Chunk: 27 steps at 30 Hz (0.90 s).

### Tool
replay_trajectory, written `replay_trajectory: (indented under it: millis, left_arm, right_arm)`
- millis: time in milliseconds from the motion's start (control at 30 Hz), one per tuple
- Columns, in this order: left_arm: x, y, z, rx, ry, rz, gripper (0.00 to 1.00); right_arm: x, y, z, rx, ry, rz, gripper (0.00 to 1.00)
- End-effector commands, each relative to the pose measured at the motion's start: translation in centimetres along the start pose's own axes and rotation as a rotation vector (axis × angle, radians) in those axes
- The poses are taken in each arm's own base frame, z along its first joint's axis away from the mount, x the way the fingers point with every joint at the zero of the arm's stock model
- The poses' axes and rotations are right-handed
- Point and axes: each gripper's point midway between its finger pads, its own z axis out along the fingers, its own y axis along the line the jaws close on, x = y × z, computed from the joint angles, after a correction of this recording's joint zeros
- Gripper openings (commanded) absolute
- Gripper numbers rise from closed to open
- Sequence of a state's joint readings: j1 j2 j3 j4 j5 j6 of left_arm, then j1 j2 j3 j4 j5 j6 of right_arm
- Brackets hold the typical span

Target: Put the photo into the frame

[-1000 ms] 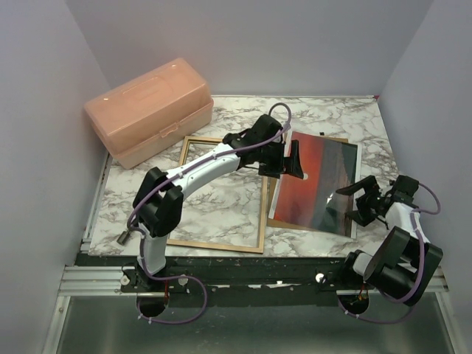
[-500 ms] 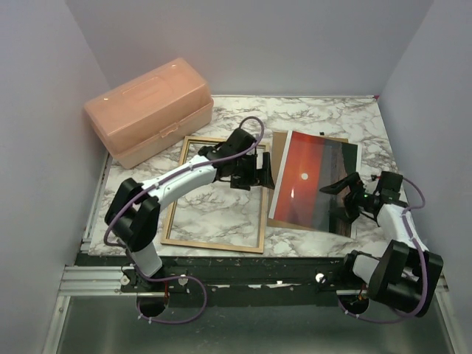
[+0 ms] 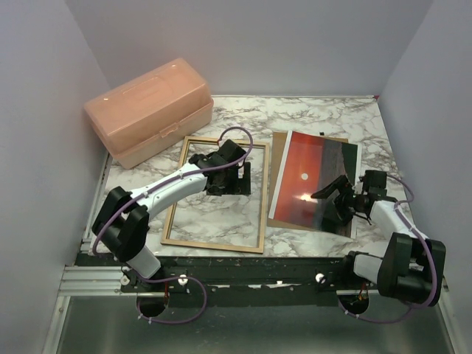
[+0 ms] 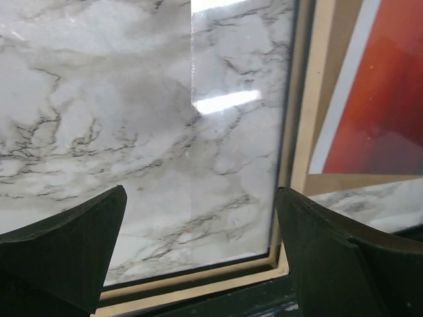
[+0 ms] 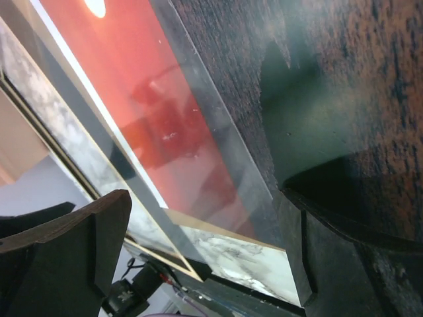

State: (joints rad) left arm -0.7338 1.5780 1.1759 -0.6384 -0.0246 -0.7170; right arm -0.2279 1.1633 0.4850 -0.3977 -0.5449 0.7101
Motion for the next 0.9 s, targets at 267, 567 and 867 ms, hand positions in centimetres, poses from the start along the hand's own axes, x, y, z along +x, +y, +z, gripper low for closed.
replay_trajectory:
  millis: [267,567,867]
  left_arm:
    - [0.1,1.4,2.9,0.148,0.063,-0.008,0.97]
    - [0.5,0.6,4.5,0.280,0.117,-0.072,0.93]
    - [0.7,1.3,4.1,0.317,0.121,-0.106,0.90]
  right_arm:
    - [-2.4,-1.1,1.1,0.087,-0.041,-0.069,1.00]
    - [0.4,-0.3,3.8,0.041,0.102,-0.089,1.00]
    - [1.9,4.5,4.1,-0.104,0.145,-0.126,1.00]
